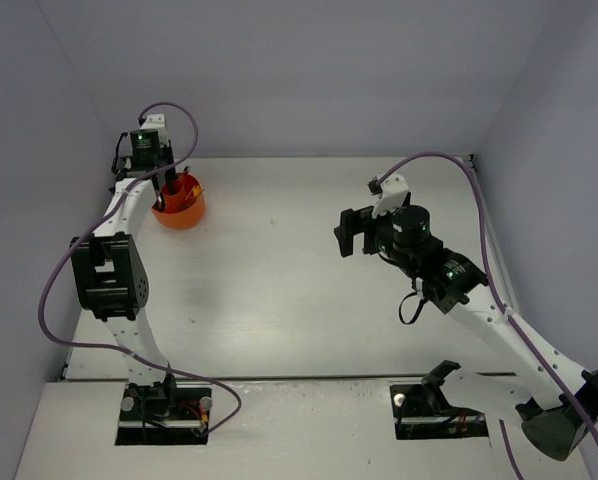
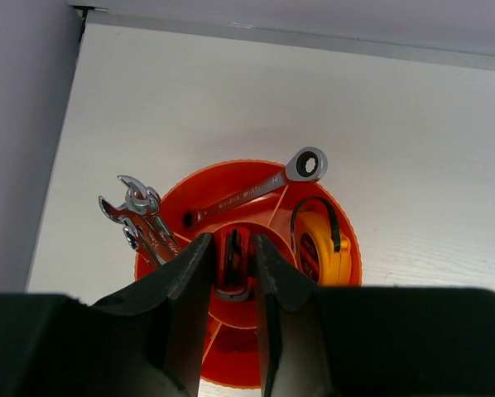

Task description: Sort the tools into containers

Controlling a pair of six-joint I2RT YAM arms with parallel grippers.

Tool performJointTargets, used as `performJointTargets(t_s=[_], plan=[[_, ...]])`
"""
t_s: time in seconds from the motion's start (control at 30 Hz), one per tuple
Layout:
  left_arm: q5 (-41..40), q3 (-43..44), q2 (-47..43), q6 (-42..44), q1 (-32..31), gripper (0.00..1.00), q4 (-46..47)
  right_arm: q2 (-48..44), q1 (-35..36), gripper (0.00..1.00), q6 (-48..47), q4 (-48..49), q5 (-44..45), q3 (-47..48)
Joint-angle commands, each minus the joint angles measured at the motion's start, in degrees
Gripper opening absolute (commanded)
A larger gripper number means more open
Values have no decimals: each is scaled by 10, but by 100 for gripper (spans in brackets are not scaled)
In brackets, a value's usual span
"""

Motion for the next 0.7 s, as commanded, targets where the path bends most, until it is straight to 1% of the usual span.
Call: performJointTargets(t_s=[0.0,0.23,0.27,0.4,0.43,0.47,0.53,0.67], plan=[[-1,-2,-23,-6,3,26,45,-9,-3,100,12,24,10,-7],[-13,-8,-55,-8,3,47,32,-34,-3,100,16,12,15,-14],[-15,-7,-69,-10,3,51,29,-42,-4,100,16,8,17,-12],[-22,5,-129,-21,3,63,0,-62,-5,100,9,-12,30,5],[-23,13,-154,-23,2,64,-11,-65,-5,100,7,-22,34,8],[-23,13,-155,-25,3,64,-23,-70,-5,100,7,-23,39,13],[-28,11,-219,-30,2,66,-56,-85,-6,100,-1,-44,54,24],[-42,-29,-321,-28,2,68,-116,-129,-8,100,-4,-67,95,35]])
